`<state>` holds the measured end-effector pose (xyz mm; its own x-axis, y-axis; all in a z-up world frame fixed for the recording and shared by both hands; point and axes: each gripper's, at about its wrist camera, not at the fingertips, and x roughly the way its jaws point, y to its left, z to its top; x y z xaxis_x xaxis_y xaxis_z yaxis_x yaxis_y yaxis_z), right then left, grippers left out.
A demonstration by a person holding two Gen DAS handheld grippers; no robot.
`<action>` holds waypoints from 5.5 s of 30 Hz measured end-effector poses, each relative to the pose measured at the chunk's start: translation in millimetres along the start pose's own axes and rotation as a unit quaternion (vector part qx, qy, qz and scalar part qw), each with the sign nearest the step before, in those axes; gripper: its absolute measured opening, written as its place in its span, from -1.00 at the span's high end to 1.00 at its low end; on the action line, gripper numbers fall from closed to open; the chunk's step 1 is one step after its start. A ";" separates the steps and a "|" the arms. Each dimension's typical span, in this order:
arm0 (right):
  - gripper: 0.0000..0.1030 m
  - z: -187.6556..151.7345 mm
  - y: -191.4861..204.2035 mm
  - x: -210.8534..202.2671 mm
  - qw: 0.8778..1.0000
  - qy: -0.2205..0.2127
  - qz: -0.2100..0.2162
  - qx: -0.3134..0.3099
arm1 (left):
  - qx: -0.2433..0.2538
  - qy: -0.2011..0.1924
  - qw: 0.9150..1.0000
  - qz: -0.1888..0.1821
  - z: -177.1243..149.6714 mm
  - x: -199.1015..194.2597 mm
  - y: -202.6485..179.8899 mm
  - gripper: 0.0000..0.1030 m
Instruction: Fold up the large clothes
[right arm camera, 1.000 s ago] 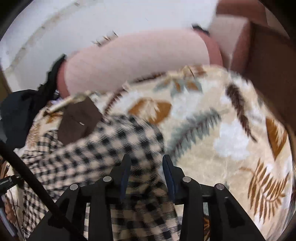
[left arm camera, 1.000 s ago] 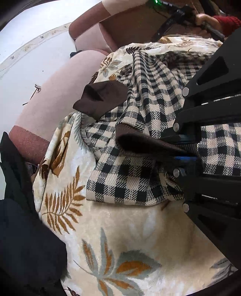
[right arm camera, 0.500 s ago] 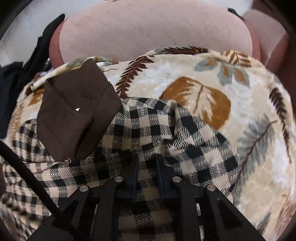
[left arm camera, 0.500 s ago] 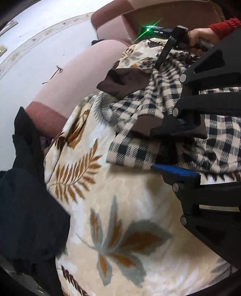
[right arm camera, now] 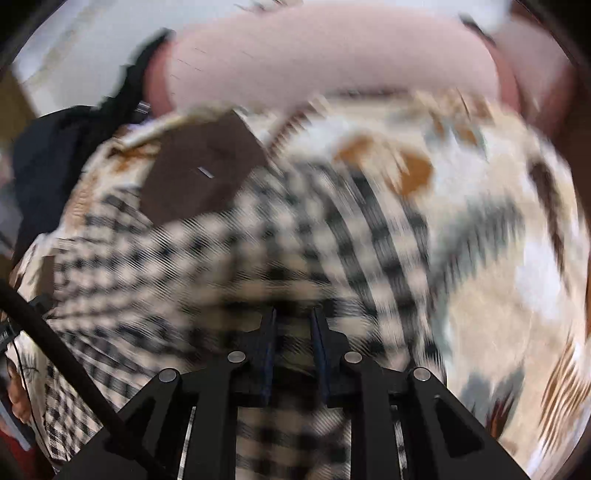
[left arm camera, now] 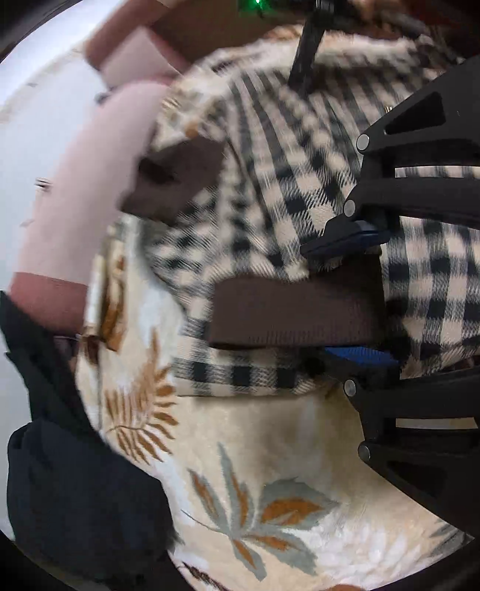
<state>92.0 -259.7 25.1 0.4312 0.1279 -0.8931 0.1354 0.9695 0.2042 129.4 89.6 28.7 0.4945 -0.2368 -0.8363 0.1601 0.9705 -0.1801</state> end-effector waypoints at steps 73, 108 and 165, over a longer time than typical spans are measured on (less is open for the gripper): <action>0.75 -18.3 287.6 -3.0 0.956 -0.045 0.180 -0.228 | -0.171 -0.101 0.980 0.026 11.3 -90.9 128.2 0.04; 0.55 28.4 57.3 -5.3 0.995 -0.077 -0.020 -0.059 | -0.047 -0.070 0.996 0.000 11.1 -46.6 25.8 -0.10; -0.08 -271.0 -135.1 -145.2 0.972 0.000 0.172 0.159 | -0.115 0.015 0.987 -0.108 -246.0 -140.8 39.9 0.41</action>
<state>-230.7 -352.6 18.6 0.5005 0.4329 -0.7497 0.2514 0.7560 0.6043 -144.0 172.7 11.9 0.4433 -0.4405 -0.7807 0.0593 0.8834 -0.4648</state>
